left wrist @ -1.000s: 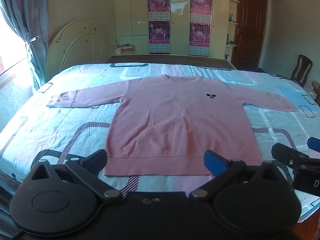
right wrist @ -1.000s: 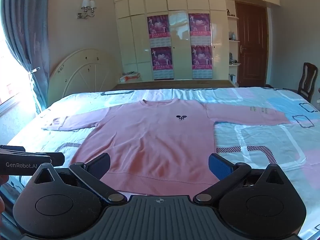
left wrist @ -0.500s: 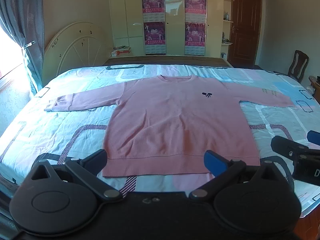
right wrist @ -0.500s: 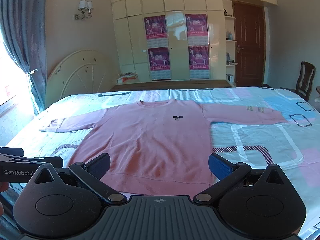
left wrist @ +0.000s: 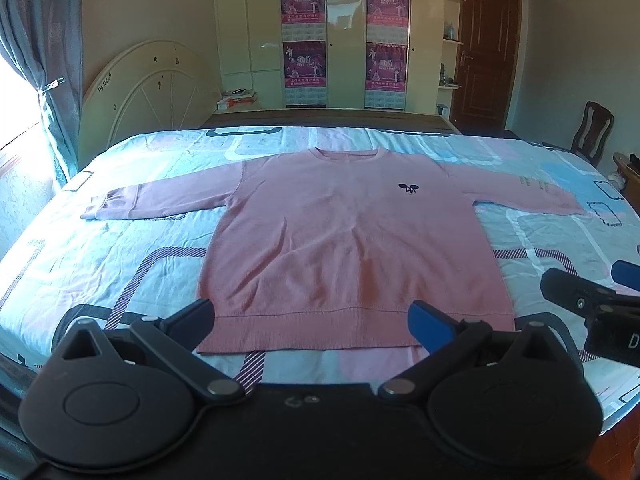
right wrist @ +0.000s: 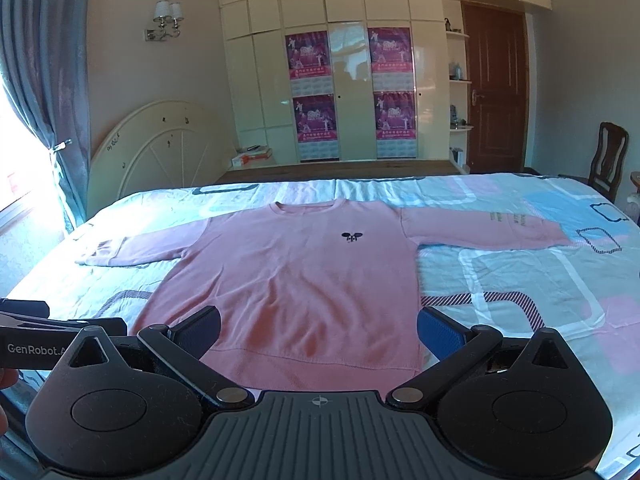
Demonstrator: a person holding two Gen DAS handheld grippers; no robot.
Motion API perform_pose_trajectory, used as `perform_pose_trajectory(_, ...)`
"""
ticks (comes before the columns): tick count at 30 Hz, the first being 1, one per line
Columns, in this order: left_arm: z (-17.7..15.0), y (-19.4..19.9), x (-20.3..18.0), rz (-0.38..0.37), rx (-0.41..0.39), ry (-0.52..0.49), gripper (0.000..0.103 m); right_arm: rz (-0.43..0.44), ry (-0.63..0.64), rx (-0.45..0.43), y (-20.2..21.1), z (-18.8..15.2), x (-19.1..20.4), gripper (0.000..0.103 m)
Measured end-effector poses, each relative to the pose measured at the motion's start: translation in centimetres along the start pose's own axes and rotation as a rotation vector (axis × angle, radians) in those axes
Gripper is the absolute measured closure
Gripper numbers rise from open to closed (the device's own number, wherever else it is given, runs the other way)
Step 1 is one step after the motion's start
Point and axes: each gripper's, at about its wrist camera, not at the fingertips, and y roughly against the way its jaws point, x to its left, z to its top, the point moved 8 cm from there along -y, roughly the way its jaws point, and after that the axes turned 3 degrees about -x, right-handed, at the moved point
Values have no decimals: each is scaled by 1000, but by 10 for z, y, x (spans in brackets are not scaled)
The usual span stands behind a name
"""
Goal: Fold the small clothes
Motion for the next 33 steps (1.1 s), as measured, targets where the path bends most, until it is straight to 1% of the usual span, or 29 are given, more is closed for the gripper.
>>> perform_pose_trajectory(33, 2, -5, -3, -2, 6, 4, 0, -6, -11, 7, -8, 4, -13, 0)
